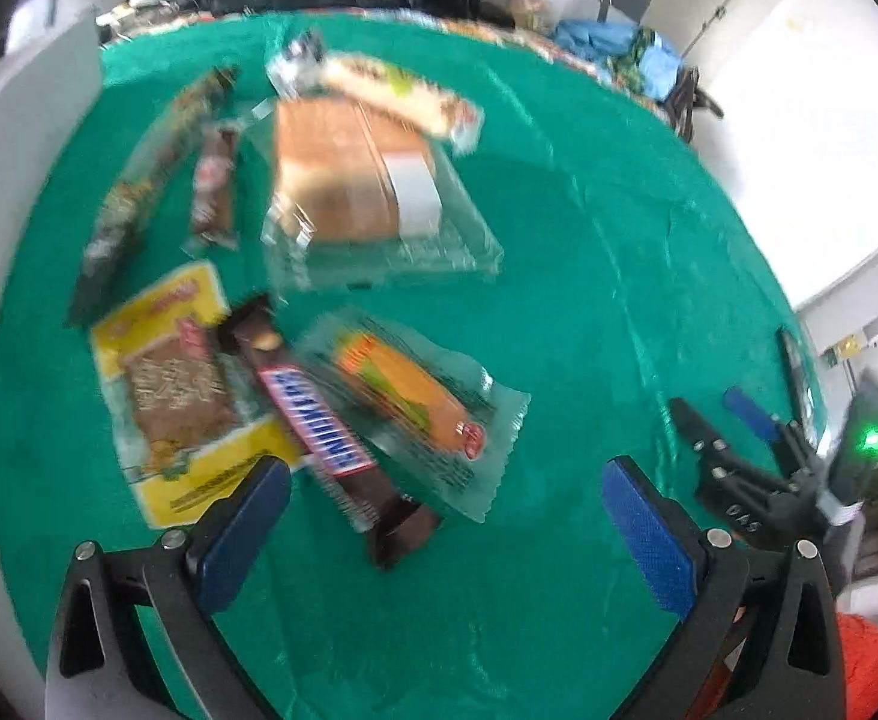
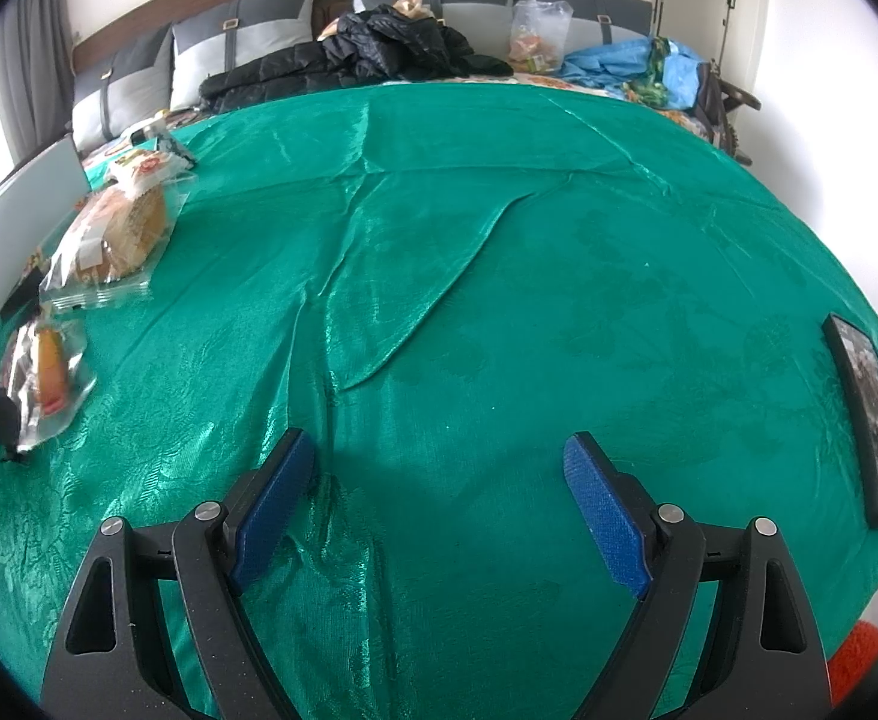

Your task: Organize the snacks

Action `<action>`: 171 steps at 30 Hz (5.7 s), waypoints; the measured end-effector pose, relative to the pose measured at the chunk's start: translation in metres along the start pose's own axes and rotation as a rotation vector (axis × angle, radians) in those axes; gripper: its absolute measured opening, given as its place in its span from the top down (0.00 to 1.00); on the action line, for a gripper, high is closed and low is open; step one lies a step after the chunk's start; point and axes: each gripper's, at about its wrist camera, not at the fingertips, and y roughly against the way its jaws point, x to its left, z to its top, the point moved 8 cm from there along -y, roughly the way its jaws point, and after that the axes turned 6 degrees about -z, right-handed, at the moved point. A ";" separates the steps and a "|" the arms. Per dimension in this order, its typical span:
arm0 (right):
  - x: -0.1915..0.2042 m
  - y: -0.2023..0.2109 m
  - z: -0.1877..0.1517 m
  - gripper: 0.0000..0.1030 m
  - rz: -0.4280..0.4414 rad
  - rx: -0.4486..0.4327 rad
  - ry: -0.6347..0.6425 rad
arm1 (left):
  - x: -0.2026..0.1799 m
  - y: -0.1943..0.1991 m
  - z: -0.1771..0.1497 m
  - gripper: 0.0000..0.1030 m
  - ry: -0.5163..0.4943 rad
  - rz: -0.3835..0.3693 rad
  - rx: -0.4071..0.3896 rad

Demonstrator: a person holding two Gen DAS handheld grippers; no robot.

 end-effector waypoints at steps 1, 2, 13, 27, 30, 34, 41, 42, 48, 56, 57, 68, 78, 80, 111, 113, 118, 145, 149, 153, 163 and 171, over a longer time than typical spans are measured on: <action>0.000 0.000 0.000 0.15 0.000 0.000 0.000 | 0.002 0.007 0.001 0.01 0.003 0.003 -0.016; 0.000 0.000 0.000 0.15 0.000 0.000 -0.001 | 0.006 0.017 0.001 0.01 0.008 0.010 -0.034; 0.000 0.001 0.000 0.15 0.000 -0.001 0.000 | 0.063 0.059 -0.046 0.01 0.117 0.071 -0.108; -0.001 0.001 0.000 0.15 0.002 -0.001 -0.001 | 0.083 0.064 -0.057 0.01 0.088 0.192 -0.133; -0.001 0.001 0.000 0.15 0.002 -0.001 -0.001 | 0.091 0.062 -0.044 0.02 0.127 0.231 -0.125; -0.001 0.001 0.000 0.15 0.002 -0.001 -0.001 | 0.105 0.049 -0.020 0.05 0.197 0.273 -0.085; -0.002 0.002 0.000 0.15 0.003 -0.002 -0.001 | 0.112 0.013 0.014 0.05 0.175 0.369 -0.026; -0.002 0.002 0.000 0.15 0.003 -0.002 -0.001 | 0.115 0.006 0.016 0.06 0.182 0.385 -0.007; -0.002 0.002 -0.001 0.15 0.004 -0.002 -0.001 | 0.118 0.001 0.023 0.02 0.137 0.434 -0.045; -0.002 0.002 0.000 0.15 0.005 -0.003 -0.001 | 0.109 0.019 0.005 0.39 0.000 0.375 -0.014; -0.002 0.002 0.000 0.15 0.005 -0.003 -0.001 | 0.109 0.022 -0.001 0.42 -0.020 0.369 -0.006; -0.003 0.003 0.000 0.15 0.005 -0.003 -0.001 | 0.108 0.052 -0.065 0.15 -0.011 0.366 -0.015; -0.003 0.003 0.000 0.15 0.006 -0.004 -0.001 | 0.106 0.038 -0.057 0.00 -0.025 0.360 0.011; -0.003 0.003 0.000 0.15 0.007 -0.004 -0.001 | 0.106 0.036 -0.055 0.00 -0.027 0.357 0.020; 0.148 0.036 0.041 0.73 0.660 0.392 0.061 | 0.074 0.076 -0.060 0.55 0.053 0.069 -0.175; 0.145 0.046 0.043 0.73 0.693 0.382 0.011 | 0.067 0.089 -0.052 0.55 0.077 0.015 -0.208; 0.177 0.094 0.077 0.73 0.817 0.313 0.001 | 0.071 0.150 -0.027 0.55 0.152 -0.063 -0.336; 0.137 0.038 0.042 0.33 0.239 -0.028 0.159 | 0.057 0.177 -0.032 0.06 0.064 0.092 -0.323; 0.076 -0.003 0.026 0.33 0.087 -0.002 0.130 | 0.030 0.102 -0.041 0.06 -0.042 0.123 -0.187; 0.055 -0.028 0.033 0.33 0.038 0.024 0.112 | 0.045 0.058 -0.049 0.06 -0.052 0.184 -0.111; 0.024 -0.023 0.031 0.15 0.040 0.035 0.046 | 0.093 0.043 -0.062 0.06 -0.012 0.299 -0.103; 0.024 -0.022 0.028 0.12 0.030 0.043 0.045 | 0.093 0.036 -0.070 0.00 -0.058 0.356 -0.125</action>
